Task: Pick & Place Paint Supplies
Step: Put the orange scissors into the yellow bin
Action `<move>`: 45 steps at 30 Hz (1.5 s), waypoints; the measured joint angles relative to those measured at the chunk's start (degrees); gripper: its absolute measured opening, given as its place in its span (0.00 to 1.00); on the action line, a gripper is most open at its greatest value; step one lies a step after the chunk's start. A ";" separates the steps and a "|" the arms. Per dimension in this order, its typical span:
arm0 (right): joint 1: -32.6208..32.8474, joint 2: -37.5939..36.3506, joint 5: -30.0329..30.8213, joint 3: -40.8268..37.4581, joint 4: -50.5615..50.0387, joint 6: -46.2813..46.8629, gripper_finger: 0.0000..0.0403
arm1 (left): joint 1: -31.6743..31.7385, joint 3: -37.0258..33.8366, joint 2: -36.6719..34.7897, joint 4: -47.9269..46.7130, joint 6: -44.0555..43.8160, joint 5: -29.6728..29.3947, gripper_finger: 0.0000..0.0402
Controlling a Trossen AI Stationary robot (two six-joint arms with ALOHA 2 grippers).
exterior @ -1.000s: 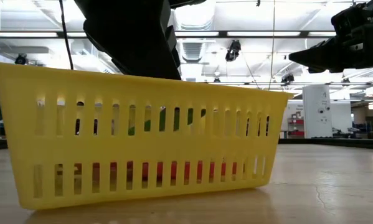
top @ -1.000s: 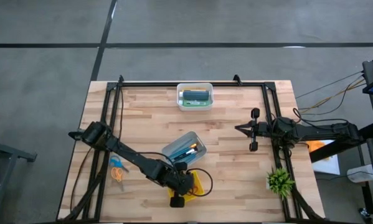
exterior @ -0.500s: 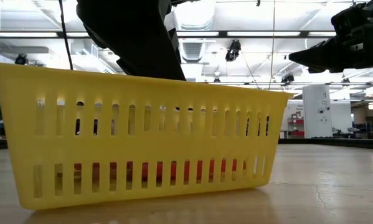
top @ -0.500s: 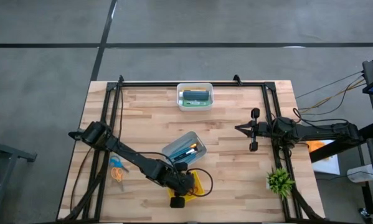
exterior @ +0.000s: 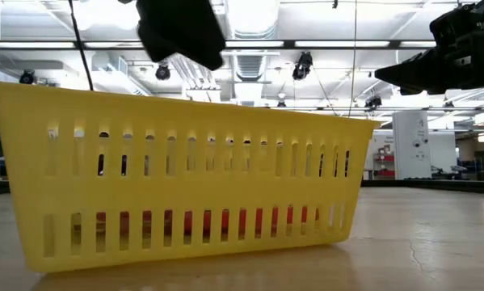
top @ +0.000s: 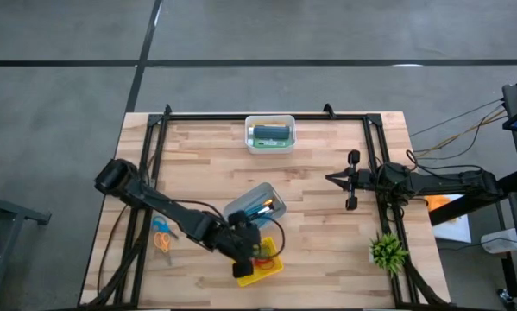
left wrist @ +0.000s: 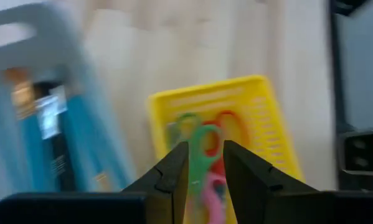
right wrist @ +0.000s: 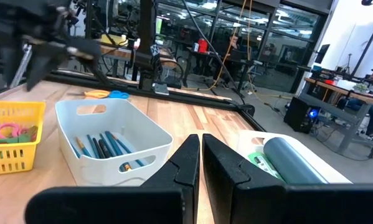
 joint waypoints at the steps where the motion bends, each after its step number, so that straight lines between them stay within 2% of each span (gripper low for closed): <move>1: -0.02 0.00 0.04 0.00 0.01 0.00 0.04 | -0.08 -0.01 -0.74 -1.59 -1.64 -1.64 0.26; 8: -0.02 0.00 0.04 0.00 0.01 0.00 0.04 | -0.42 -0.44 -3.41 -16.13 -20.53 -10.24 0.26; 12: -0.02 0.00 0.04 0.00 0.01 0.00 0.04 | -0.42 -1.04 -3.41 -25.91 -32.73 -10.91 0.26; 18: -0.01 0.00 0.01 0.00 0.01 0.00 0.04 | -0.47 -6.78 -3.68 -32.70 -47.52 -10.62 0.26; 25: 0.00 -0.02 0.01 0.01 0.01 0.00 0.04 | -0.47 -13.56 -3.68 -35.67 -59.74 -3.93 0.26; 32: -0.02 0.02 0.01 0.00 0.01 0.00 0.04 | -0.47 -18.65 -4.39 -36.07 -68.02 8.40 0.26; 38: -0.02 0.04 0.02 0.00 0.01 0.00 0.04 | -1.66 -21.97 -8.16 -37.12 -74.03 13.02 0.26; 45: -0.02 0.02 0.02 0.02 0.03 0.00 0.04 | -6.64 -24.90 -13.61 -37.30 -85.07 16.73 0.26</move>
